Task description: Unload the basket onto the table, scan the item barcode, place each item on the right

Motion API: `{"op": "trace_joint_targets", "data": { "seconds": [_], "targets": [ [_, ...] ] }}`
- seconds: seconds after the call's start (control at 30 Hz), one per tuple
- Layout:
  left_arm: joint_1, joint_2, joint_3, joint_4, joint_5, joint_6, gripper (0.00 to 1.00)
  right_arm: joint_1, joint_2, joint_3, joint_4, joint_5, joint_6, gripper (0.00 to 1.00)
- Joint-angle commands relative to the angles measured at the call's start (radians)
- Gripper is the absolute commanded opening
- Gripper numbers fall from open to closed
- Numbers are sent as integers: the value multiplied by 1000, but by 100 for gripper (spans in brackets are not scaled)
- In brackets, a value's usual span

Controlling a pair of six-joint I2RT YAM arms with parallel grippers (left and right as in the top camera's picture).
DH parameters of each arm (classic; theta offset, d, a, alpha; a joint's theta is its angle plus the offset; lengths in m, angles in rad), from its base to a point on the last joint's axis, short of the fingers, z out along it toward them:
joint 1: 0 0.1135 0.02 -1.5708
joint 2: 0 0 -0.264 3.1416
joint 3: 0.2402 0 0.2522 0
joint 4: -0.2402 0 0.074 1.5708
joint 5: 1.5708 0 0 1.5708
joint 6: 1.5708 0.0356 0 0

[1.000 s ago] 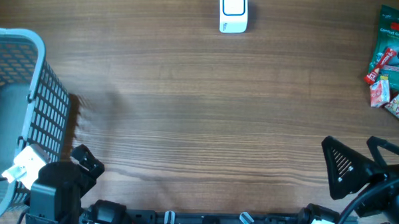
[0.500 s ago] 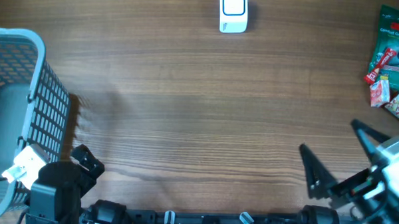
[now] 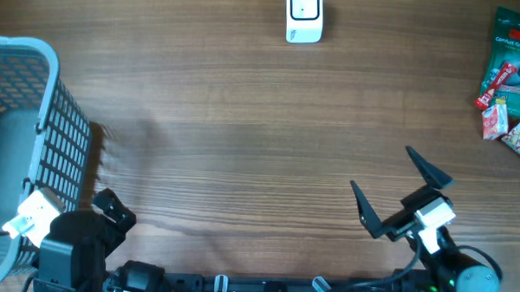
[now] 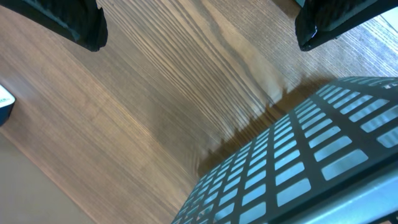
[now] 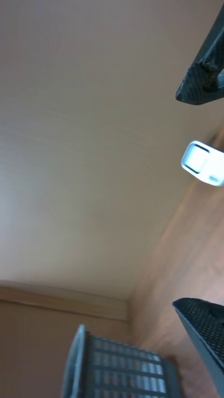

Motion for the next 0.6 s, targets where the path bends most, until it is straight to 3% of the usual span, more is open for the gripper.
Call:
{"op": "trace_joint_targets", "data": {
  "seconds": [0.0, 0.1, 0.2, 0.3, 0.57],
  "targets": [
    [8, -3, 6, 2, -2, -9, 100, 5, -19, -85, 46, -16, 3, 100],
    [8, -3, 6, 2, -2, -9, 100, 5, -19, -120, 46, 62, 92, 100],
    [8, -3, 6, 2, -2, -9, 100, 5, -19, -140, 34, 305, 364, 100],
    [8, -3, 6, 2, -2, -9, 100, 5, -19, -187, 33, 361, 383, 100],
    [8, -3, 6, 2, -2, -9, 100, 6, -20, -186, -178, 433, 383, 100]
  ]
}}
